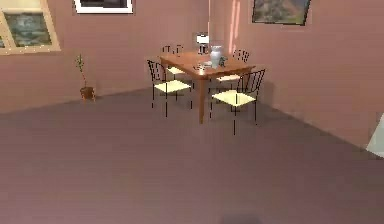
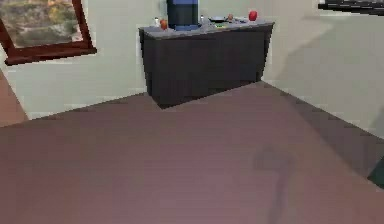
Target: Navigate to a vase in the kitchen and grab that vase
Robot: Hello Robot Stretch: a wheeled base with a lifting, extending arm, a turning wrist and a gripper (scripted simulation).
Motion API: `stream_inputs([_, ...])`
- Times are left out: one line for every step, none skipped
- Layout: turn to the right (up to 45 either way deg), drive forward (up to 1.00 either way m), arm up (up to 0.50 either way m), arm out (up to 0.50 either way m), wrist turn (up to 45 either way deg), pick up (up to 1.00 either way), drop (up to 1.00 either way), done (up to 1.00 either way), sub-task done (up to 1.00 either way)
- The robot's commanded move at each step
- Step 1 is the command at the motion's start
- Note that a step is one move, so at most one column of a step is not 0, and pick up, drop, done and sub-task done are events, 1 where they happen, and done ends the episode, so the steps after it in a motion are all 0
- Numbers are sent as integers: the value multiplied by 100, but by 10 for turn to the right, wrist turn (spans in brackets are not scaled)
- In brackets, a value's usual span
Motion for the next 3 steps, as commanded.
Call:
stream_inputs([-450,0,0,0,0,0,0,0,0])
stream_inputs([-450,0,0,0,0,0,0,0,0])
stream_inputs([-450,0,0,0,0,0,0,0,0])
